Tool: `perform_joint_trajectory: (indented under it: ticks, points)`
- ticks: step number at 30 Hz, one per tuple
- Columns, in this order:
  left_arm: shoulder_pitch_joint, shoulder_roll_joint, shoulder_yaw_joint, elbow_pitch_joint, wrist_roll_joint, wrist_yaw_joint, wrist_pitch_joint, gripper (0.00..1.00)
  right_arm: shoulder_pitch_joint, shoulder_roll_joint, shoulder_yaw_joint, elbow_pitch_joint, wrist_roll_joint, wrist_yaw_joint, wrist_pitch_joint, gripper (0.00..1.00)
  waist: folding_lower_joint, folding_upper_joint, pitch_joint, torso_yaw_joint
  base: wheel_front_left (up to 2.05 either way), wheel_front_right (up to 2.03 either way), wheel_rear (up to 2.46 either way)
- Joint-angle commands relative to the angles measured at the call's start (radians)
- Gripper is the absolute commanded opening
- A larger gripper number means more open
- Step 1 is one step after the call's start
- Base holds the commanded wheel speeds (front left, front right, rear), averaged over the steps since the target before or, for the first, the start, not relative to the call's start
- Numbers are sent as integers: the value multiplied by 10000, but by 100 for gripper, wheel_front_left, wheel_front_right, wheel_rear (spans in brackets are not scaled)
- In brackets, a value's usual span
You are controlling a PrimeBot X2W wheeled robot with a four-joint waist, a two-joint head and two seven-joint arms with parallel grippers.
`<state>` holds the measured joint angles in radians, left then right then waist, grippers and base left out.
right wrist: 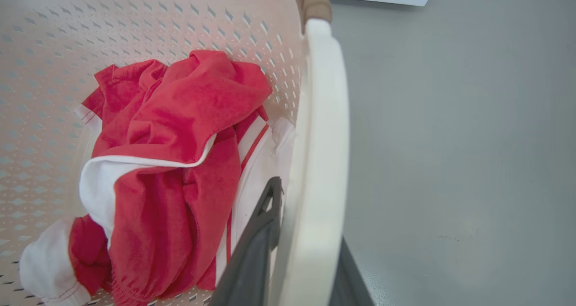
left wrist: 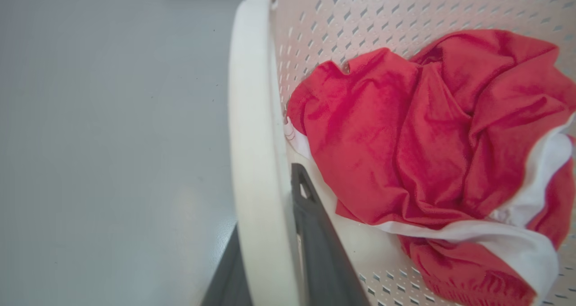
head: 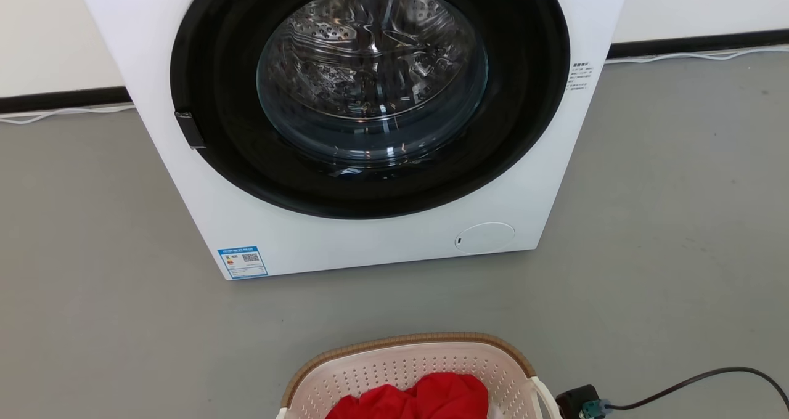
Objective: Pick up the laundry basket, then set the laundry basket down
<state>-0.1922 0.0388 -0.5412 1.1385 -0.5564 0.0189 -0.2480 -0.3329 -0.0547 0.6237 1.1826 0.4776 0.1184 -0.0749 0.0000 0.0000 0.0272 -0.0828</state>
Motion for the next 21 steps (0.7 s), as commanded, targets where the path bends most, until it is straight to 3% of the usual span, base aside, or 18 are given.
perform_joint_trajectory:
  ticks: [1, 12, 18, 21]
  points:
    - [-328, 114, 144, -115, 58, -54, -138, 0, -369, 45, 264, -149, 4, 123, -185, 0, 0, 0, 22, -3, 0, 0, 0]
    - [-853, 119, 272, -241, 246, -23, -138, 0, -811, 45, 150, -73, -23, 123, -480, 0, 0, 0, 700, 51, 0, 0, 0]
    - [-1533, 180, 449, -511, 433, 25, -138, 0, -1361, 45, -54, -2, -151, 123, -920, 0, 0, 0, 1541, 180, 0, 0, 0]
    - [-2252, 266, 673, -949, 596, 16, -138, 0, -1961, 45, -241, 44, -267, 123, -1216, 0, 0, 0, 2528, 317, 0, 0, 0]
